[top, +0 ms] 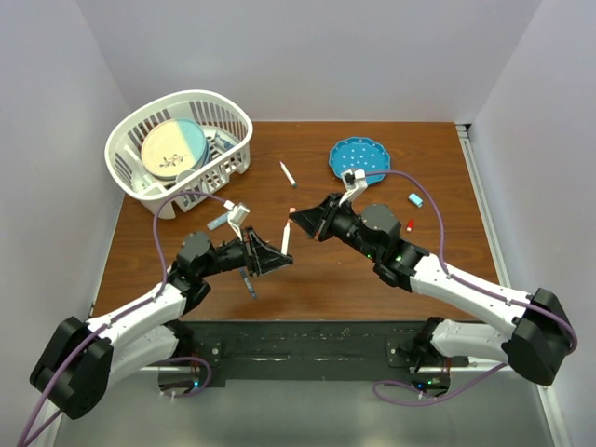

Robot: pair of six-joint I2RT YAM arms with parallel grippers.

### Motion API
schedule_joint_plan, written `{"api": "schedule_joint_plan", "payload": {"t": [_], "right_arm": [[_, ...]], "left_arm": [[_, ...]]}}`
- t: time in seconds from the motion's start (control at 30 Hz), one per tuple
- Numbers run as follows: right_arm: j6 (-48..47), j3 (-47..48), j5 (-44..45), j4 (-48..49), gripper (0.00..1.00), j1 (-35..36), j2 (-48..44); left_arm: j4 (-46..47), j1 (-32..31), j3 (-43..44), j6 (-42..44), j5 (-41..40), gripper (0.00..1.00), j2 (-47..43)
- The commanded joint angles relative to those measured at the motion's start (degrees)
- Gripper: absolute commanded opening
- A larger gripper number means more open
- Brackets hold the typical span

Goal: Insert the pens into the pen caps

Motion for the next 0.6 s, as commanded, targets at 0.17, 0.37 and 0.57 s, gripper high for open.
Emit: {"api": "schedule_joint_plan", "payload": {"t": [0.17,0.37,0.57], "right_arm": [[-0.9,3.2,2.1,1.6,0.0,0.2,-0.6],[-2.4,4.9,3.1,0.2,0.0,0.2,-0.5],[-1.2,5.0,1.1,0.8,0.0,0.2,0.2]], "left_arm": [[3.6,0.2,0.3,-0.7,0.5,0.0,-0.3],[2.9,0.2,-0.1,-0.9,0.7,0.0,-1.1],[2.5,0.2,0.3,-0.3,0.2,0.0,-0.9]]}}
